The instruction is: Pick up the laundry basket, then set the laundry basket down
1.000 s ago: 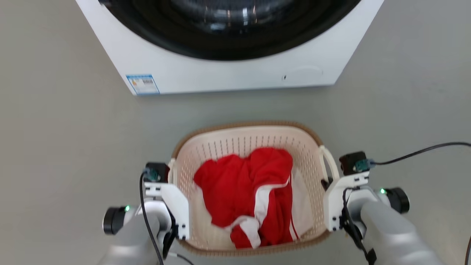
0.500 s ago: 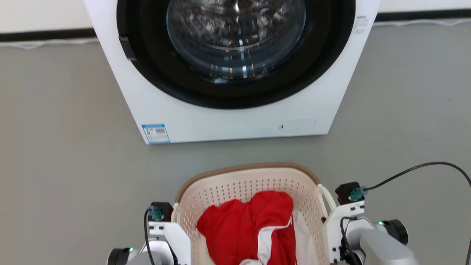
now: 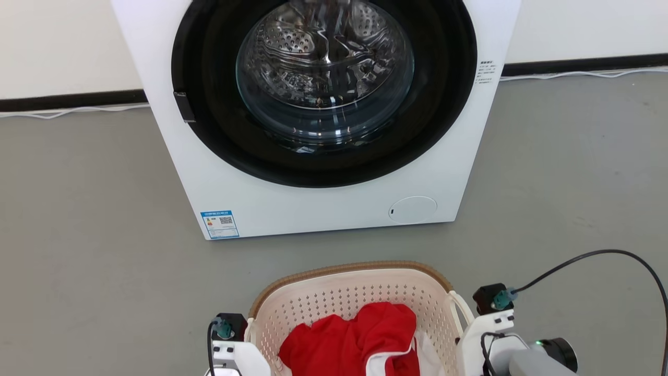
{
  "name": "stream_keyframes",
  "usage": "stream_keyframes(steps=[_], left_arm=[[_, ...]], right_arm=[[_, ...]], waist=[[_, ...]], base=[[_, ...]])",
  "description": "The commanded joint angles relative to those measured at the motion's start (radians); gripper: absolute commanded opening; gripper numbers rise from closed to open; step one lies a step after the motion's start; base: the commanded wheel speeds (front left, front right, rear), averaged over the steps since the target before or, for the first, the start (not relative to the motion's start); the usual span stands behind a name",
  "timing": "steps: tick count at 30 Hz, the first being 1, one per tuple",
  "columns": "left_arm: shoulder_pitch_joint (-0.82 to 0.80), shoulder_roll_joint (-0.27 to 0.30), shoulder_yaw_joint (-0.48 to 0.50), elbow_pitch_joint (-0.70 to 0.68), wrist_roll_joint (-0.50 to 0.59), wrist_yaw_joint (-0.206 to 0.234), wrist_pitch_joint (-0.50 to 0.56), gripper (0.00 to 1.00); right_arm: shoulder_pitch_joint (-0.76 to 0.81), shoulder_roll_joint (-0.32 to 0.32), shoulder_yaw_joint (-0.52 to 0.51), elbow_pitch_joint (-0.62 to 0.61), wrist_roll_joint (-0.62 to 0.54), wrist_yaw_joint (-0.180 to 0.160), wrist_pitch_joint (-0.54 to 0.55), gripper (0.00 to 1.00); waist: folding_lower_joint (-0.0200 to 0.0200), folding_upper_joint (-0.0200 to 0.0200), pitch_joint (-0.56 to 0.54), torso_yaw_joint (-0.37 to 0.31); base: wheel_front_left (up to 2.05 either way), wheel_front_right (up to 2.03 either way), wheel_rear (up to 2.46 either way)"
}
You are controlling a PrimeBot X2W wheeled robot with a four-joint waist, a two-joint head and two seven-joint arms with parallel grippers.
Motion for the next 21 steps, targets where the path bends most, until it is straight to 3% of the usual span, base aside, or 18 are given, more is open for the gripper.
stream_keyframes(steps=[1, 21], left_arm=[[-0.014, 0.019, 0.003, -0.02, -0.005, -0.003, -0.01, 0.0], [-0.017, 0.019, -0.048, -0.027, -0.039, 0.001, -0.013, 0.0]], right_arm=[[0.0, 0.004, 0.03, -0.028, 0.004, 0.008, 0.001, 0.0], [0.008, 0.004, 0.073, -0.021, 0.054, 0.008, -0.004, 0.0]], waist=[[0.0001, 0.0, -0.005, -0.002], [0.0001, 0.0, -0.016, 0.0]], base=[[0.0, 0.0, 0.0], [0.0, 0.0, 0.0]])
